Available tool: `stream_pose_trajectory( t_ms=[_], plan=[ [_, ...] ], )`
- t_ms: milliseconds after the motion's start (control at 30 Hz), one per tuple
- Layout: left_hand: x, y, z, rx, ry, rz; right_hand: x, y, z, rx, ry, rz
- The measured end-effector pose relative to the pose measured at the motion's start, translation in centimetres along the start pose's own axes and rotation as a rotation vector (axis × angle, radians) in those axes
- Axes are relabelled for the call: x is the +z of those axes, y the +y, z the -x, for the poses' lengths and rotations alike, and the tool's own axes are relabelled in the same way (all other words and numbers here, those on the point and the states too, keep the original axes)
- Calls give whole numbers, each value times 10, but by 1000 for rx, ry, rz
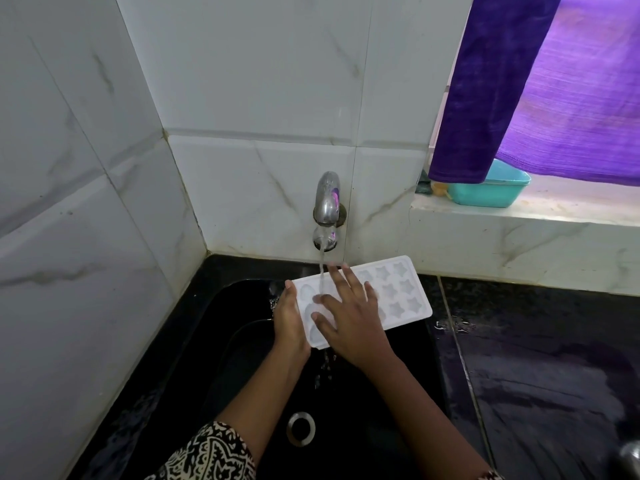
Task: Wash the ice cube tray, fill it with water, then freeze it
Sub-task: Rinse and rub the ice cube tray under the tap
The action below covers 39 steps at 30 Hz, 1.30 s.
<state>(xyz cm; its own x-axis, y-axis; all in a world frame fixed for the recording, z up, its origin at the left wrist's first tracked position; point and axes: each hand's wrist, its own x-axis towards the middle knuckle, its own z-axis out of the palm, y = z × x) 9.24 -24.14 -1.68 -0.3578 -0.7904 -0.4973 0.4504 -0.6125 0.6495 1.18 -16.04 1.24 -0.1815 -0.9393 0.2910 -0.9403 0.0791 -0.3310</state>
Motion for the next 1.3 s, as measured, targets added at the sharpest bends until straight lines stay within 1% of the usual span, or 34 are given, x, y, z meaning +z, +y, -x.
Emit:
stream_pose_trajectory(
  t_ms=[67,200,333,400,500,533,600,667,767,833,867,967,1000,1067,1133,1200,1300],
  plan=[
    [0,-4,6,2,-26,-23,1,-4,-7,1,-48,72],
    [1,-6,13,-29,-106,-28,4,-8,-8,-19,-62,131],
    [1,-11,16,-25,-151,-56,-4,-5,-6,0,30,188],
    [5,-9,18,-33,-168,-32,-5,-8,-5,-10,28,195],
    [7,0,17,-48,-211,15,-5,-5,-4,-44,-77,137],
    [7,1,18,-50,-219,7,-7,-2,-5,-31,-81,120],
    [7,-3,20,-73,-239,-18,-11,0,-6,-4,-18,161],
    [7,-6,20,-77,-231,-38,-10,-7,-7,1,30,235],
    [6,-3,21,-106,-235,0,-4,-11,-2,-33,-46,192],
    [3,-3,20,-120,-239,6,-7,-5,0,-12,-82,158],
    [2,-5,21,-123,-237,-6,-9,-3,1,5,-69,173],
    [0,-11,22,-121,-216,-37,-10,-12,1,0,70,275],
    [1,-9,21,-122,-221,-31,-7,-17,1,-14,92,281],
    [1,-4,20,-130,-241,17,-1,-20,3,-38,19,223],
    [0,-1,20,-143,-273,65,-3,-12,2,-24,-63,150],
    [-1,-4,21,-151,-290,71,-9,-4,2,-19,-37,146],
    [-2,-10,22,-153,-276,53,-9,-10,1,-30,37,248]
  ],
)
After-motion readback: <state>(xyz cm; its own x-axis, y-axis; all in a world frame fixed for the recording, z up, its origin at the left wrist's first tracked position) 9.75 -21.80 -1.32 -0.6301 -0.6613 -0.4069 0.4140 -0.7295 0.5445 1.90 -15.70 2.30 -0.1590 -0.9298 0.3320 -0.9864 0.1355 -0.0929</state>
